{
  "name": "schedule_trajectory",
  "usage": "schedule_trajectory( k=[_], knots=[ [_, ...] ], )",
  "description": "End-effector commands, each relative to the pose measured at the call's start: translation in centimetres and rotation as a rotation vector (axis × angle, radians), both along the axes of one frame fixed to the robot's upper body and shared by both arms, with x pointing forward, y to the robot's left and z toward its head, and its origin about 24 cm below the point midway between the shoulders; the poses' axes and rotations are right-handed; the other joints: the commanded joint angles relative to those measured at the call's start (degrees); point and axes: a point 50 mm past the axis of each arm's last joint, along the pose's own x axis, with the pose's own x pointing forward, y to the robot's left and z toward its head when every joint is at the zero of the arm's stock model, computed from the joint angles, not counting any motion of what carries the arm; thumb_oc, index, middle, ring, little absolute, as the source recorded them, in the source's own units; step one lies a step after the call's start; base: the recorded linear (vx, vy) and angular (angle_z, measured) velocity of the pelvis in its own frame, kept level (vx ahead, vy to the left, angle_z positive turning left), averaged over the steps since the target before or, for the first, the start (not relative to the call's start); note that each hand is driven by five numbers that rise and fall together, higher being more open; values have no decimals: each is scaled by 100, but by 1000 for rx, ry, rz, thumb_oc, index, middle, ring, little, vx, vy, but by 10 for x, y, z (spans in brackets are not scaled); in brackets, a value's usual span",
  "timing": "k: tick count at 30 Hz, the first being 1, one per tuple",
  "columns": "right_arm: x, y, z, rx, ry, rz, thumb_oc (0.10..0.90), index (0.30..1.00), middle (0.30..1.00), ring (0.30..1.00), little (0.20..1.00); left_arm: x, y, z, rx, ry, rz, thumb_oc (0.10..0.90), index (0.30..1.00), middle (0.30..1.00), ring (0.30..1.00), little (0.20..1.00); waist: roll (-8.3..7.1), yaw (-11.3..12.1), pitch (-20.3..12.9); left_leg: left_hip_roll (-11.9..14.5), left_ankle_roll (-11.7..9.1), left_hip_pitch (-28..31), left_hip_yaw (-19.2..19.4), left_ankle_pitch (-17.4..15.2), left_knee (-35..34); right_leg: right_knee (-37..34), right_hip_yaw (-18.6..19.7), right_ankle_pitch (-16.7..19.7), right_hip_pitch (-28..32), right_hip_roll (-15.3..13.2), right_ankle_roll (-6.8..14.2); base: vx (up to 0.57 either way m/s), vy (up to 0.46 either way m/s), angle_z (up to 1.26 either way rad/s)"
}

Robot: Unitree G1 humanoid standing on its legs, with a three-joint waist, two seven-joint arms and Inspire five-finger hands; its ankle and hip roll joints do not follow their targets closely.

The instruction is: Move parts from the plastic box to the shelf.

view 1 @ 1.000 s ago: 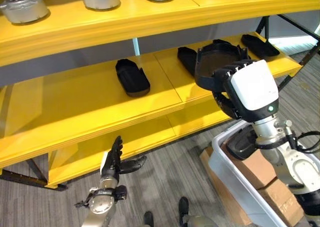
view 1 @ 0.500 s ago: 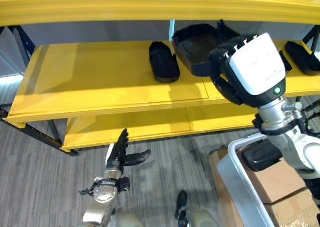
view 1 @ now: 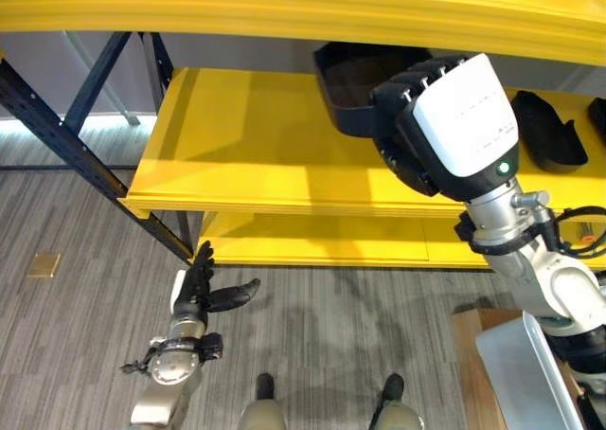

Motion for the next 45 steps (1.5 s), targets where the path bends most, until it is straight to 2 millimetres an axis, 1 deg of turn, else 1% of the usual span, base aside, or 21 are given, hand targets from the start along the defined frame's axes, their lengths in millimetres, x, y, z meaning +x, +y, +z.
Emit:
schedule_trajectory(
  k=[1, 3, 5, 7, 11, 12, 13, 14, 15, 17, 20, 21, 23, 24, 27, 30, 34, 37, 41, 42, 45],
  knots=[
    [-17, 5, 51, 51, -264, 23, 400, 300, 300, 300, 300, 6, -23, 31, -10, -195, -97, 900, 1000, 1000, 1000, 1000, -161, -62, -667, 263, 76, 123, 296, -94, -268, 312, -192, -493, 518, -317, 835, 130, 218, -13],
    [-13, 8, 47, 57, -233, 24, 400, 300, 300, 300, 300, 4, -23, 29, -18, -185, -94, 900, 1000, 1000, 1000, 1000, -221, -1, -670, 228, 93, 90, 299, -96, -286, 235, -270, -415, 547, -341, 864, 42, 54, -19],
    [-8, 14, 41, 63, -194, 29, 400, 300, 300, 300, 300, 2, -22, 28, -17, -183, -85, 900, 1000, 1000, 1000, 1000, -297, 110, -639, 226, 90, 49, 307, -93, -291, 190, -347, -315, 527, -335, 880, 26, 1, -7],
    [-6, 16, 39, 62, -184, 30, 400, 300, 300, 300, 300, 1, -20, 27, -17, -177, -79, 900, 1000, 1000, 1000, 1000, -323, 149, -627, 238, 84, 41, 313, -90, -296, 167, -357, -295, 523, -320, 879, 15, -14, -4],
    [0, 21, 37, 59, -144, 37, 400, 300, 300, 300, 300, -4, -15, 26, -11, -169, -50, 900, 1000, 1000, 1000, 1000, -429, 275, -556, 317, 43, 12, 344, -66, -320, 75, -412, -254, 503, -242, 883, 9, -46, -2],
    [3, 22, 37, 72, -122, 43, 400, 300, 300, 300, 300, -6, -12, 24, -7, -161, -35, 900, 1000, 1000, 1000, 1000, -478, 331, -503, 370, 22, -22, 339, -45, -313, 65, -447, -265, 484, -203, 881, -7, -48, -4],
    [3, 22, 37, 72, -123, 43, 400, 300, 300, 300, 300, -6, -12, 24, -7, -162, -35, 900, 1000, 1000, 1000, 1000, -478, 327, -503, 372, 21, -24, 338, -45, -311, 64, -448, -265, 483, -201, 881, -21, -65, -2],
    [7, 23, 35, 104, -81, 50, 400, 300, 300, 300, 300, -7, -9, 24, -9, -158, -20, 900, 1000, 1000, 1000, 1000, -510, 391, -435, 410, -5, -80, 329, -12, -295, 56, -491, -283, 471, -173, 871, -16, -33, 2],
    [8, 23, 36, 106, -81, 52, 400, 300, 300, 300, 300, -7, -9, 24, -8, -159, -19, 900, 1000, 1000, 1000, 1000, -513, 381, -432, 414, -8, -86, 323, -12, -289, 55, -496, -284, 472, -170, 869, -22, -59, 4],
    [16, 26, 29, 186, 10, 84, 400, 300, 300, 300, 300, -8, -7, 24, -2, -160, -9, 900, 1000, 1000, 1000, 1000, -534, 455, -302, 457, -26, -165, 291, 27, -288, 22, -542, -321, 444, -125, 841, -28, -53, 1],
    [21, 28, 27, 204, 36, 87, 400, 300, 300, 300, 300, -9, -4, 27, 12, -168, 0, 900, 1000, 1000, 1000, 1000, -545, 504, -181, 492, -56, -252, 279, 65, -259, 4, -596, -344, 406, -94, 822, -38, -36, 3],
    [26, 25, 25, 209, 49, 67, 400, 300, 300, 300, 300, -9, -2, 28, 18, -174, 4, 900, 1000, 1000, 1000, 1000, -552, 538, -98, 509, -65, -292, 276, 82, -245, -13, -608, -342, 378, -73, 816, -43, -42, 6],
    [26, 25, 25, 210, 48, 67, 400, 300, 300, 300, 300, -9, -2, 28, 18, -174, 4, 900, 1000, 1000, 1000, 1000, -550, 541, -95, 512, -66, -293, 277, 81, -241, -15, -605, -339, 376, -70, 815, -20, -34, 4],
    [32, 16, 26, 219, 60, 30, 400, 300, 300, 300, 300, -10, 0, 31, 25, -187, 5, 900, 1000, 1000, 1000, 1000, -573, 580, 22, 565, -93, -355, 271, 126, -238, -47, -630, -320, 338, -43, 816, -30, -54, 0],
    [36, 16, 29, 219, 66, 24, 400, 300, 300, 300, 300, -8, 2, 33, 32, -193, 3, 900, 1000, 1000, 1000, 1000, -587, 641, 138, 579, -120, -461, 235, 170, -240, -72, -655, -325, 307, -10, 806, -19, -32, -1],
    [41, 18, 33, 218, 67, 20, 400, 300, 300, 300, 300, -6, 1, 36, 33, -204, -3, 900, 1000, 1000, 1000, 1000, -582, 673, 251, 583, -128, -592, 188, 187, -182, -73, -711, -326, 254, -11, 789, -25, -24, 6],
    [45, 22, 38, 236, 61, 22, 400, 300, 300, 300, 300, -4, 1, 39, 37, -219, -5, 900, 1000, 1000, 1000, 1000, -525, 724, 413, 604, -135, -736, 124, 202, -96, -74, -773, -317, 221, -14, 777, -14, -11, 8],
    [48, 25, 42, 253, 51, 25, 400, 300, 300, 300, 300, -1, 1, 44, 40, -242, 2, 900, 1000, 1000, 1000, 1000, -454, 757, 540, 582, -125, -865, 78, 216, -59, -67, -817, -276, 155, -33, 775, 2, 0, 1],
    [53, 30, 44, 267, 55, 26, 400, 300, 300, 300, 300, 1, 0, 47, 42, -258, -2, 900, 1000, 1000, 1000, 1000, -375, 779, 611, 573, -122, -994, 28, 203, -25, -64, -849, -278, 114, -42, 782, 6, 9, 6],
    [55, 31, 46, 277, 54, 27, 400, 300, 300, 300, 300, 3, -1, 48, 39, -267, -5, 900, 1000, 1000, 1000, 1000, -332, 791, 651, 558, -112, -1057, 4, 206, -2, -56, -853, -265, 75, -59, 781, 0, 21, 7],
    [56, 36, 50, 290, 52, 45, 400, 300, 300, 300, 300, 4, -2, 50, 37, -277, -5, 900, 1000, 1000, 1000, 1000, -291, 810, 702, 531, -94, -1154, -33, 197, 46, -51, -891, -258, 42, -82, 780, 0, 17, 7]
  ],
)
